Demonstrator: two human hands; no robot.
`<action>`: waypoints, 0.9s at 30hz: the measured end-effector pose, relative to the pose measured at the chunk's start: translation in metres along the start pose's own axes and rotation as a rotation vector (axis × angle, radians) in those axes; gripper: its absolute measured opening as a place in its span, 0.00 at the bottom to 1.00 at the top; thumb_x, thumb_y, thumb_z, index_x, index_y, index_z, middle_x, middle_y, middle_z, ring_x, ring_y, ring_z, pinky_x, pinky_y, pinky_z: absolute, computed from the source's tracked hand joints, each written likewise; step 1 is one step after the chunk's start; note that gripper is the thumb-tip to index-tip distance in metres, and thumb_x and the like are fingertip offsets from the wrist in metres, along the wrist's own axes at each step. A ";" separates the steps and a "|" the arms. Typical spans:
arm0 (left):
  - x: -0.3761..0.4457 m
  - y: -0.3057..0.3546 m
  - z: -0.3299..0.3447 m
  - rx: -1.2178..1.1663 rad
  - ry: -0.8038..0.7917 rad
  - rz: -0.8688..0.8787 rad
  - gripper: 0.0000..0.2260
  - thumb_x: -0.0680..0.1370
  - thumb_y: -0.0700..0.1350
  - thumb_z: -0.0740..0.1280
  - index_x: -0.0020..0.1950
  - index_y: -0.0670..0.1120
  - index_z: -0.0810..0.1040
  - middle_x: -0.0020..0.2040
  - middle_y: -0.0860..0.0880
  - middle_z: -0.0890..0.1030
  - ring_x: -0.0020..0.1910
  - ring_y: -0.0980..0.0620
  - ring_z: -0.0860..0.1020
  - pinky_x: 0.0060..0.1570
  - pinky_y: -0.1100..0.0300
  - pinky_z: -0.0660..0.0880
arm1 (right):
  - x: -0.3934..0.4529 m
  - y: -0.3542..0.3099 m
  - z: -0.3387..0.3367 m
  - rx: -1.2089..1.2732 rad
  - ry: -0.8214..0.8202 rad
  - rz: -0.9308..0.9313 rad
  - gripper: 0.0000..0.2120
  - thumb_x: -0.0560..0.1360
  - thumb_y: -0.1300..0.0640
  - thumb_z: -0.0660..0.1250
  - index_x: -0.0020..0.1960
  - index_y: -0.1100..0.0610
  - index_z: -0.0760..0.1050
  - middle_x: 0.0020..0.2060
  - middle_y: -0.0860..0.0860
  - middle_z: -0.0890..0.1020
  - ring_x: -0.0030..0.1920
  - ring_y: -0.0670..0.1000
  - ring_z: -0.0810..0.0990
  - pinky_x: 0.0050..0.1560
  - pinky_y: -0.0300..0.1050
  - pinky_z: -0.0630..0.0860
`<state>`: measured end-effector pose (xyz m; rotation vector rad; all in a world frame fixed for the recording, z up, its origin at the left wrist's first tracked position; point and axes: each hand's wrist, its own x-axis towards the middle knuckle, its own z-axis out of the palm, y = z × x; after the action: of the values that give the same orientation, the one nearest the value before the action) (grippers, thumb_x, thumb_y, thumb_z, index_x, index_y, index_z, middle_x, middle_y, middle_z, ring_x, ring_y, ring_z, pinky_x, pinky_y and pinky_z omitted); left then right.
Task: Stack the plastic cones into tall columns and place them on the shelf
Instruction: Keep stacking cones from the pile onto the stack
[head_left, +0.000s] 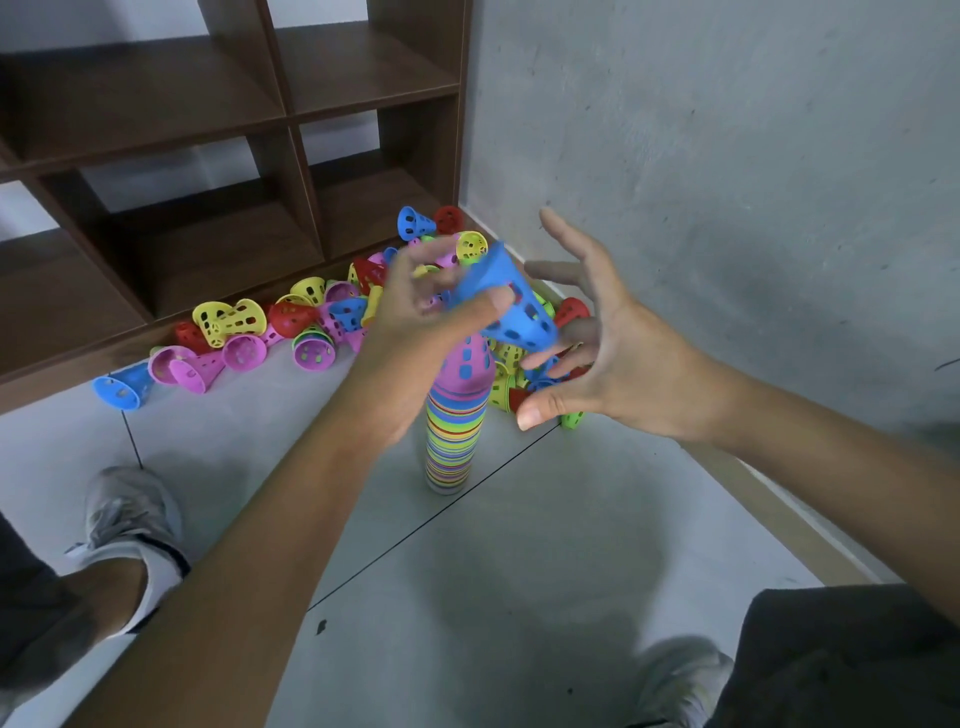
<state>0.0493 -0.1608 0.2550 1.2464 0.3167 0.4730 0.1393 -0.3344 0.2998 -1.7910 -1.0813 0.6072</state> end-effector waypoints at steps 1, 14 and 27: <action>0.002 0.004 -0.003 -0.047 0.079 0.031 0.36 0.61 0.46 0.81 0.67 0.49 0.72 0.58 0.46 0.80 0.57 0.47 0.83 0.58 0.48 0.80 | 0.000 0.001 -0.001 -0.014 -0.004 0.014 0.62 0.55 0.54 0.84 0.75 0.30 0.48 0.70 0.40 0.68 0.49 0.53 0.85 0.49 0.48 0.84; 0.016 0.004 -0.042 0.813 0.123 0.239 0.31 0.64 0.50 0.83 0.65 0.50 0.78 0.57 0.53 0.78 0.53 0.58 0.78 0.50 0.73 0.74 | 0.002 0.019 -0.010 -0.270 0.055 0.124 0.52 0.68 0.56 0.81 0.77 0.34 0.50 0.71 0.43 0.69 0.45 0.46 0.85 0.48 0.49 0.84; 0.017 -0.007 -0.028 0.938 0.024 0.314 0.32 0.75 0.47 0.76 0.76 0.55 0.68 0.60 0.54 0.75 0.45 0.59 0.78 0.48 0.63 0.78 | -0.008 0.029 -0.019 -0.387 0.068 0.217 0.40 0.72 0.54 0.78 0.76 0.41 0.60 0.67 0.42 0.72 0.46 0.45 0.84 0.52 0.46 0.82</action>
<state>0.0521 -0.1309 0.2410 2.2256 0.3798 0.6346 0.1623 -0.3555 0.2820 -2.2695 -1.0143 0.4822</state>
